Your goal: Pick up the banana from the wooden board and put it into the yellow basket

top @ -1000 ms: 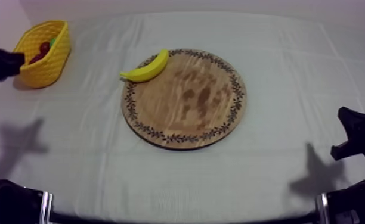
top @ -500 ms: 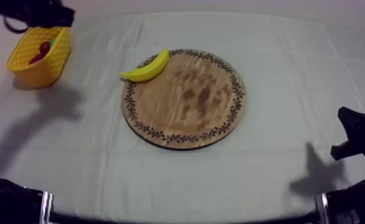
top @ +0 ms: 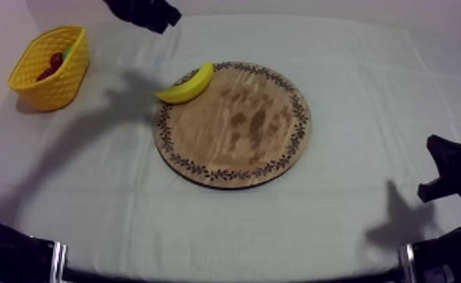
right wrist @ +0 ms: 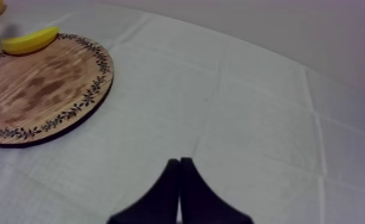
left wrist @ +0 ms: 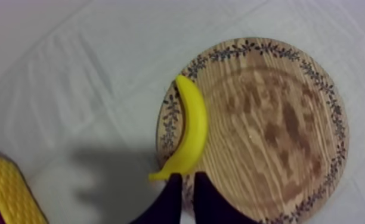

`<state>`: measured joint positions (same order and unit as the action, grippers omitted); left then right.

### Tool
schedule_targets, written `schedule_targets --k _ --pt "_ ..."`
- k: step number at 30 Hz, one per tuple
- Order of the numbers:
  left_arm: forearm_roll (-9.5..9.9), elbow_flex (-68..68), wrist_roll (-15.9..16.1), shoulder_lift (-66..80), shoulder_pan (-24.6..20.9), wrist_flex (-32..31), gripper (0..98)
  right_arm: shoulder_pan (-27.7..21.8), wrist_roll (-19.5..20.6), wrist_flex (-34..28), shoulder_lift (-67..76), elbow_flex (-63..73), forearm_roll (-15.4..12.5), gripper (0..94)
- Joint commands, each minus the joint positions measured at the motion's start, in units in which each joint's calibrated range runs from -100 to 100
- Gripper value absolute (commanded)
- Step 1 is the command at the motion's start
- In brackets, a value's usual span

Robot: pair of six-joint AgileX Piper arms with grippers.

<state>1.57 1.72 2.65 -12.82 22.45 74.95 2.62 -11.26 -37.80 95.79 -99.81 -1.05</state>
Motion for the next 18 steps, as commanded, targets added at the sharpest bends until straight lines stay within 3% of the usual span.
schedule_targets --k 1,4,7,11,18 --pt "-0.03 2.7 0.0 -3.5 0.1 0.1 29.1 0.0 0.0 0.0 0.0 0.0 0.0 0.2" --pt "-0.15 3.9 -0.1 -5.1 0.0 0.2 51.0 0.0 0.0 0.0 0.0 0.0 0.0 0.2" --pt "-0.2 4.5 -0.1 -6.2 -0.3 0.2 64.8 0.0 0.0 0.0 0.0 0.0 0.0 0.2" --pt "-0.27 4.2 0.1 -7.9 -0.7 0.2 72.5 0.0 0.0 0.0 0.0 0.0 0.0 0.2" --pt "-1.2 2.1 1.2 -12.7 -1.0 -1.8 75.7 0.0 0.0 0.0 0.0 0.0 0.0 0.2"
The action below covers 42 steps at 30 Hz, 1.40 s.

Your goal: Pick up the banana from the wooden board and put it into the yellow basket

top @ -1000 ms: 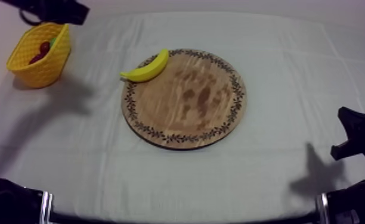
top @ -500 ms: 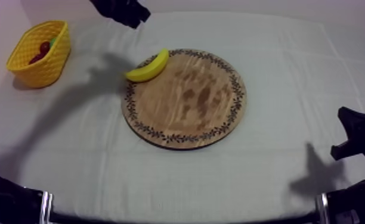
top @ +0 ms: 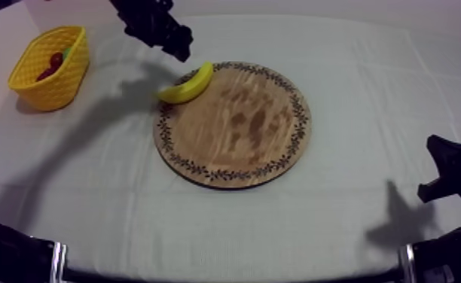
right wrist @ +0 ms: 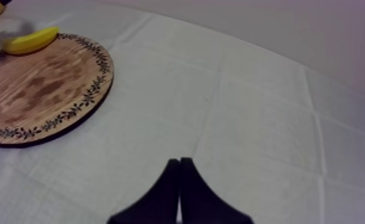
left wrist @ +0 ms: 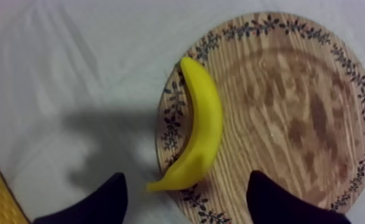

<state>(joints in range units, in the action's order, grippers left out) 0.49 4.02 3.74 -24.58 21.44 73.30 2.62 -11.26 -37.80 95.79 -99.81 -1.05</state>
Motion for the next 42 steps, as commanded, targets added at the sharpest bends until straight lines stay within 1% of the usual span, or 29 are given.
schedule_targets --k 1,8,17,22,25,29,35,38,42 --pt "-0.28 -0.4 0.3 -1.7 0.0 -0.4 75.8 0.0 0.0 0.0 0.0 0.0 0.0 0.2" --pt "-1.4 -1.3 1.2 -7.1 0.2 -2.9 74.9 0.0 0.0 0.0 0.0 0.0 0.0 0.2" --pt "-2.8 -0.3 2.4 -13.6 1.2 -4.2 73.9 0.0 0.0 0.0 0.0 0.0 0.0 0.2" --pt "-3.35 1.2 2.8 -16.4 1.4 -4.3 70.5 0.0 0.0 0.0 0.0 0.0 0.0 0.2" --pt "-3.46 2.2 2.7 -17.8 1.5 -4.3 62.9 0.0 0.0 0.0 0.0 0.0 0.0 0.2" --pt "-3.56 4.5 2.6 -19.8 1.6 -3.1 45.1 0.0 0.0 0.0 0.0 0.0 0.0 0.2" --pt "-3.74 6.8 1.9 -21.4 1.4 -0.8 22.0 0.0 0.0 0.0 0.0 0.0 0.0 0.2" --pt "-3.13 5.4 0.9 -18.6 1.1 -0.7 16.6 0.0 0.0 0.0 0.0 0.0 0.0 0.2" --pt "-1.34 2.4 -0.9 -11.1 0.2 0.0 15.6 0.0 0.0 0.0 0.0 0.0 0.0 0.2"
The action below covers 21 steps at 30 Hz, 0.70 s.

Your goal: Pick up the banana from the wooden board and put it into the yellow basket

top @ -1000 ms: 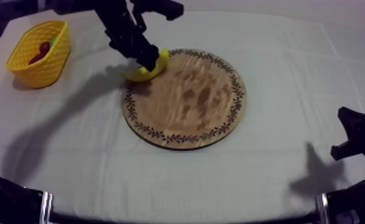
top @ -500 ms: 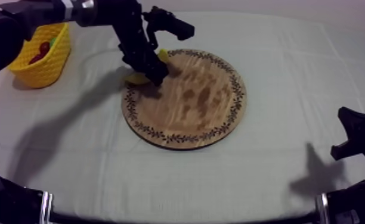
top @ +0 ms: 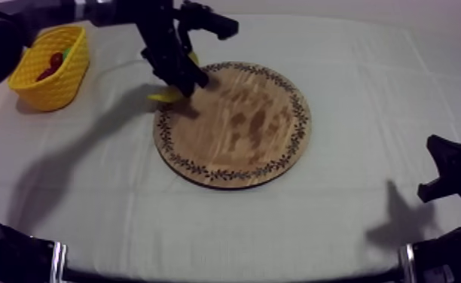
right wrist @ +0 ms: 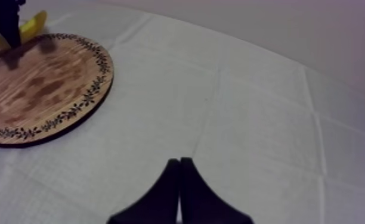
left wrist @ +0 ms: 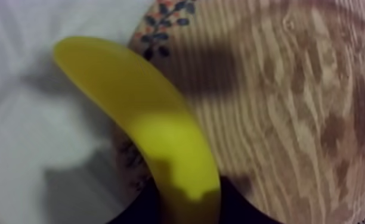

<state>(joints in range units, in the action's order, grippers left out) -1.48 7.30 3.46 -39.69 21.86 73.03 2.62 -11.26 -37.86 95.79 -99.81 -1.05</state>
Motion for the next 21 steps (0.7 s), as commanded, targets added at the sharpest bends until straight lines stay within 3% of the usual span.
schedule_targets --k 1,11,21 --pt "1.23 -1.4 -1.1 6.2 -0.5 1.0 15.3 0.0 0.0 0.0 0.0 0.0 0.0 0.2" --pt "6.57 -1.5 -3.2 27.1 -6.3 10.2 15.9 0.0 0.0 0.0 0.0 0.0 0.0 0.2" --pt "6.69 -1.3 0.0 32.9 -17.4 14.1 20.8 0.0 0.0 0.0 0.0 0.0 0.0 0.2"
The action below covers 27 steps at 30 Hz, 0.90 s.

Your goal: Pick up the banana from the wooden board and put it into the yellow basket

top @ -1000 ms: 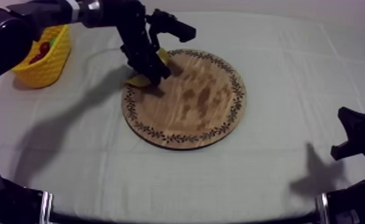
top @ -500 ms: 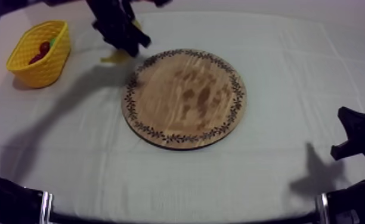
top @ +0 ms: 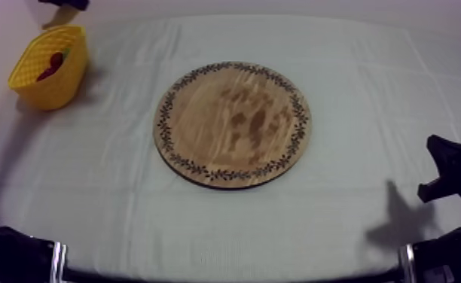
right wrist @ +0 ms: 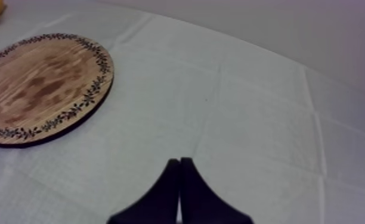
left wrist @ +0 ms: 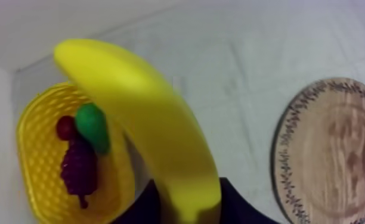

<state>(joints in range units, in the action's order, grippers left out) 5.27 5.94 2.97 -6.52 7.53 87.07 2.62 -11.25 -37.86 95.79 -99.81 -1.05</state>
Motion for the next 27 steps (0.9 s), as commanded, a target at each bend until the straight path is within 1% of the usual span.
schedule_targets --k 1,5,11,14,18,20,23,27 --pt "-0.17 0.2 0.9 -0.6 -4.1 0.3 21.2 0.0 0.0 0.0 0.0 0.0 0.0 0.2" --pt "-0.56 1.5 2.4 -2.5 -7.7 0.8 24.8 0.0 0.0 0.0 0.0 0.0 0.0 0.2" --pt "-2.07 5.5 5.0 -7.3 -12.1 2.4 38.0 0.0 0.0 0.0 0.0 0.0 0.0 0.2" --pt "-2.54 6.3 5.9 -9.2 -13.2 2.7 49.2 0.0 0.0 0.0 0.0 0.0 0.0 0.2" --pt "-2.17 6.1 5.9 -10.2 -13.7 2.9 70.5 0.0 0.0 0.0 0.0 0.0 0.0 0.2" --pt "-2.02 5.9 5.7 -10.1 -13.7 3.0 77.3 0.0 0.0 0.0 0.0 0.0 0.0 0.2" --pt "-1.94 5.1 5.3 -8.8 -13.8 3.2 82.0 0.0 0.0 0.0 0.0 0.0 0.0 0.2" --pt "-2.04 2.0 4.5 -4.7 -13.8 3.2 82.7 0.0 0.0 0.0 0.0 0.0 0.0 0.2"
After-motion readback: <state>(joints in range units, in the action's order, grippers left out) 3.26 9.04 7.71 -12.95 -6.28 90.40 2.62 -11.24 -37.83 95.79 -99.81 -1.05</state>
